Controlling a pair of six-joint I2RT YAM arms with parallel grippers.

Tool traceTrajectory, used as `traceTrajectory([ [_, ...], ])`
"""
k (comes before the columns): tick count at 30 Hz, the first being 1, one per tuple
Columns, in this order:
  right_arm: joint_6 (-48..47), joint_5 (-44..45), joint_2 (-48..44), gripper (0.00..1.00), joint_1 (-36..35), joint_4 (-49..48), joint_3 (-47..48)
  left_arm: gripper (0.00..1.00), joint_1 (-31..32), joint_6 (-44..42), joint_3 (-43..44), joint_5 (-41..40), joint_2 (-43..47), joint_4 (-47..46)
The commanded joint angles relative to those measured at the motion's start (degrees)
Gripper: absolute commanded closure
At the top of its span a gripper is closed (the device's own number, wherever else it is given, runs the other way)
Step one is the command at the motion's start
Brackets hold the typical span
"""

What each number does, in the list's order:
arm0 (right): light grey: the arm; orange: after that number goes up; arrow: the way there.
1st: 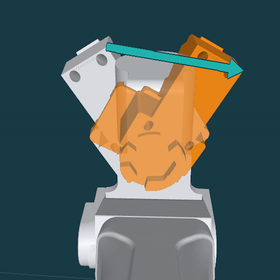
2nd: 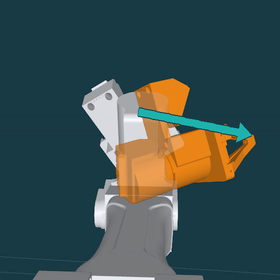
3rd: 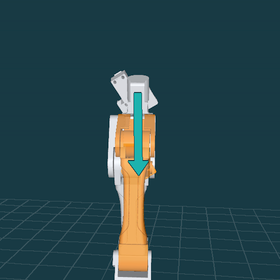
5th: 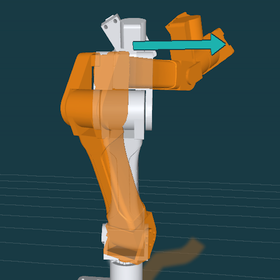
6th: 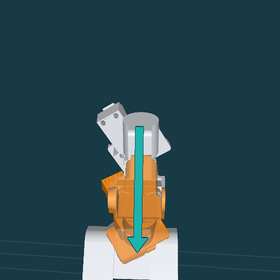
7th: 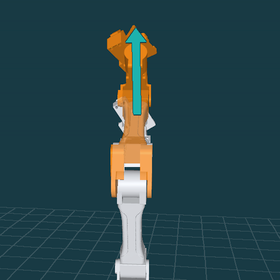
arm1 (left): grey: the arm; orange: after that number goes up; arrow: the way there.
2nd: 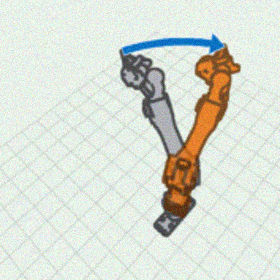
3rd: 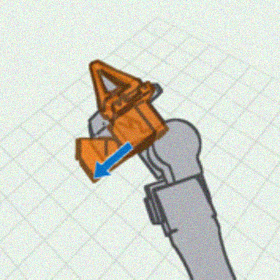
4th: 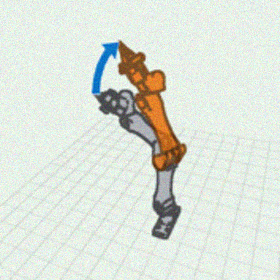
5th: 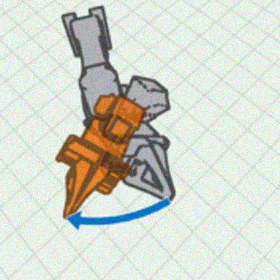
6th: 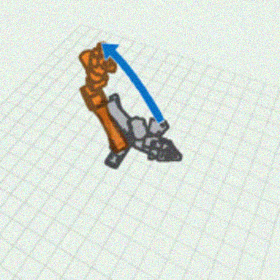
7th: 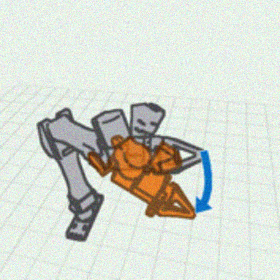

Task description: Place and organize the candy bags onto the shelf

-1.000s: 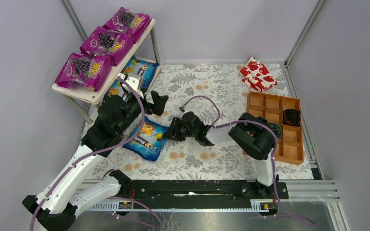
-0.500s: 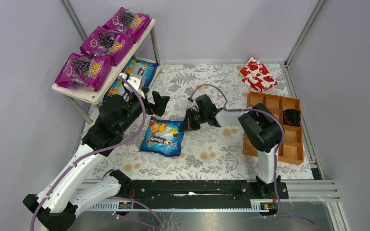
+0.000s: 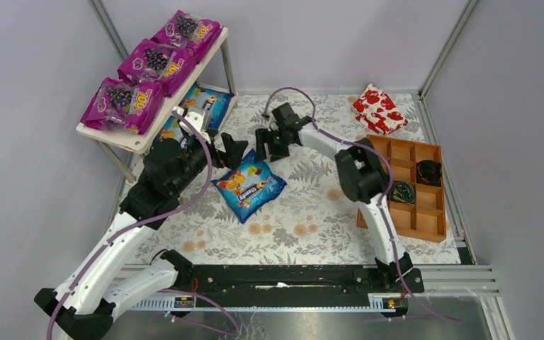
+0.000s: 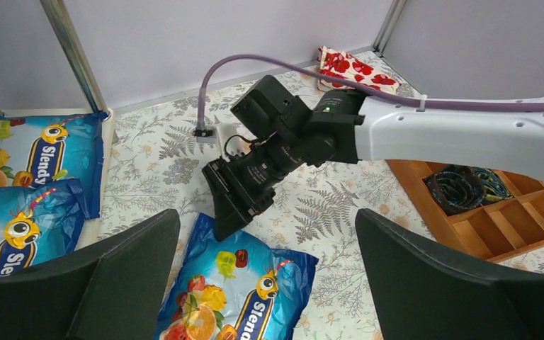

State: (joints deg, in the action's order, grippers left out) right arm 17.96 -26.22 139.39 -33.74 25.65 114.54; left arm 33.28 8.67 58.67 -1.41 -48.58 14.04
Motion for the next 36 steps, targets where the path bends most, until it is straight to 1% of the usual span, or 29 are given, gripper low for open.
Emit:
traceTrajectory([
  [1, 3.9, 10.3, -15.2, 0.17, 0.4, -3.7, -15.6, 0.01, -0.2, 0.5, -0.2, 1.1, 1.3, -2.9],
  [3, 7.0, 13.0, -22.2, 0.08, 0.5, -8.4, -27.2, 0.01, -0.3, 0.5, -0.3, 1.1, 1.3, -2.9],
  [5, 10.6, 12.9, -28.5, 0.04, 0.5, -13.8, -36.7, 0.01, -0.2, 0.6, -0.2, 1.1, 1.4, -2.9],
  [9, 18.4, 11.2, -37.9, 0.00, 0.5, -24.5, -53.5, 0.01, -0.3, 0.8, -0.5, 1.1, 1.9, -3.0],
  [11, 22.3, 8.0, -40.7, 0.00, 0.5, -33.0, -60.5, 0.01, -0.3, 0.9, -0.8, 1.1, 2.0, -3.4],
  [14, 27.6, 3.0, -40.7, 0.03, 0.3, -46.0, -67.6, 0.01, -0.3, 1.5, -0.8, 2.6, 1.2, -3.7],
  [16, 29.2, 1.6, -39.0, 0.07, -0.5, -52.2, -69.3, 0.01, -0.3, 2.8, 0.3, 2.4, 0.5, -3.0],
  [18, 29.3, 2.1, -36.9, 0.09, -1.9, -55.9, -69.2, 0.01, -0.3, 4.5, 1.9, 2.9, -0.2, -1.9],
  [20, 29.8, 2.5, -34.6, 0.17, -3.1, -57.5, -68.7, 0.01, -0.3, 6.4, 3.0, 4.2, -0.2, -1.1],
  [23, 31.6, 2.3, -32.7, 0.37, -3.4, -61.3, -69.2, 0.01, -0.3, 10.2, 2.4, 6.7, 0.1, 0.3],
  [24, 31.4, 2.2, -32.6, 0.43, -3.4, -62.5, -69.7, 0.01, -0.3, 12.4, 1.4, 7.3, 0.2, 0.5],
  [25, 30.8, 2.2, -32.7, 0.48, -3.4, -63.6, -70.3, 0.01, -0.3, 14.8, -0.4, 7.9, 0.2, 0.8],
  [27, 30.0, 2.2, -33.0, 0.60, -3.4, -64.8, -71.2, 0.01, -0.3, 19.4, -3.8, 11.5, -0.4, -0.1],
  [29, 29.1, 1.4, -33.2, 0.72, -3.3, -66.2, -71.7, 0.01, -0.3, 22.5, -7.3, 16.3, -1.6, -1.8],
  [31, 28.1, 0.2, -33.4, 0.82, -3.1, -67.6, -72.0, 0.01, -0.4, 25.0, -10.3, 17.7, -3.0, -2.5],
  [34, 26.8, -2.0, -33.9, 0.93, -1.9, -69.0, -72.4, 0.01, -0.1, 27.4, -14.0, 18.7, -4.9, -3.5],
  [36, 26.4, -3.9, -34.9, 0.98, -0.6, -71.0, -73.2, 0.01, 1.0, 28.8, -16.4, 18.8, -6.3, -4.9],
])
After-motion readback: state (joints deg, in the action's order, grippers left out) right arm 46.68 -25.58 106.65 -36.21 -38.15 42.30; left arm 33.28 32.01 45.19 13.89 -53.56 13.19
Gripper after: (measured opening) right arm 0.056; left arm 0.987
